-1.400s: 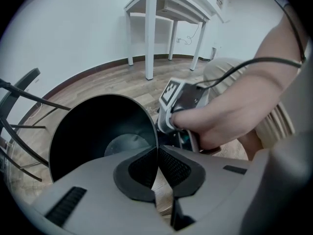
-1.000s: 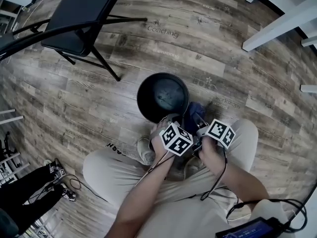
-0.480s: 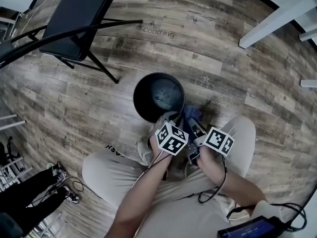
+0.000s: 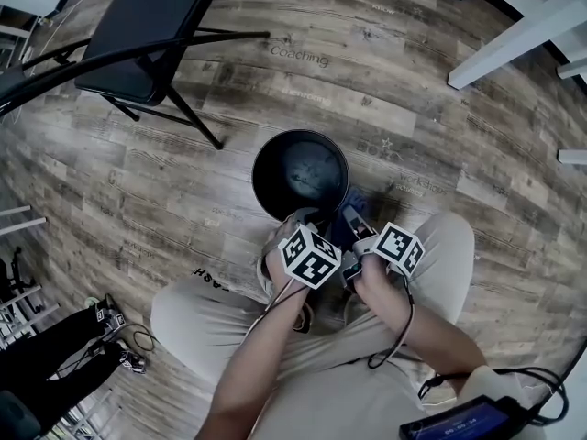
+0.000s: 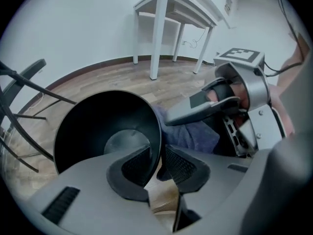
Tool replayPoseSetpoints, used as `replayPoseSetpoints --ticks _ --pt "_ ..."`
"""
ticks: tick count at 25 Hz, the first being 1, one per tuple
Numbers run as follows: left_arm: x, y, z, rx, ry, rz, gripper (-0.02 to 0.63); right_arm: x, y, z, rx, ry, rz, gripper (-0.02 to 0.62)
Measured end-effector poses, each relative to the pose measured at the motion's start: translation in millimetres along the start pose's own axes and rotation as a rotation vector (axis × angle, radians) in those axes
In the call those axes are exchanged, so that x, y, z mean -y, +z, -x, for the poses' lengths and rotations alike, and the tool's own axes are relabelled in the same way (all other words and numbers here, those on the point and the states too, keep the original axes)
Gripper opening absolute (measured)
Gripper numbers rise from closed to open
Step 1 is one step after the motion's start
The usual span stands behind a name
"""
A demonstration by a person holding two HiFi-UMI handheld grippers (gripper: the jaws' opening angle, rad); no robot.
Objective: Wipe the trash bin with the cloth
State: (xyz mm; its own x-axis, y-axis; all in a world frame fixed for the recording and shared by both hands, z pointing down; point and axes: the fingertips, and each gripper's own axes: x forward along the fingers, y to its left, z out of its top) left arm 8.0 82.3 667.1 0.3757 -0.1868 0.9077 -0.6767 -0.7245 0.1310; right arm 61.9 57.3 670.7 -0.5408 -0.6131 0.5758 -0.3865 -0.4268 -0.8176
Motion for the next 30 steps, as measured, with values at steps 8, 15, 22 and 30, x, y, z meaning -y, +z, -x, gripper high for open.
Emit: replayPoseSetpoints --ticks 8,15,22,30 --pt "1 -4 -5 -0.004 0.000 -0.008 0.058 40 -1 -30 0.030 -0.089 -0.122 0.069" --pt "3 0 -8 0.008 0.003 -0.017 0.055 86 11 -59 0.092 -0.195 -0.215 0.069" --pt "3 1 -10 0.024 0.007 -0.027 0.052 131 12 -89 0.072 -0.272 -0.185 0.069" --pt "3 1 -11 0.058 0.002 -0.023 0.051 182 10 -123 0.008 -0.341 -0.105 0.069"
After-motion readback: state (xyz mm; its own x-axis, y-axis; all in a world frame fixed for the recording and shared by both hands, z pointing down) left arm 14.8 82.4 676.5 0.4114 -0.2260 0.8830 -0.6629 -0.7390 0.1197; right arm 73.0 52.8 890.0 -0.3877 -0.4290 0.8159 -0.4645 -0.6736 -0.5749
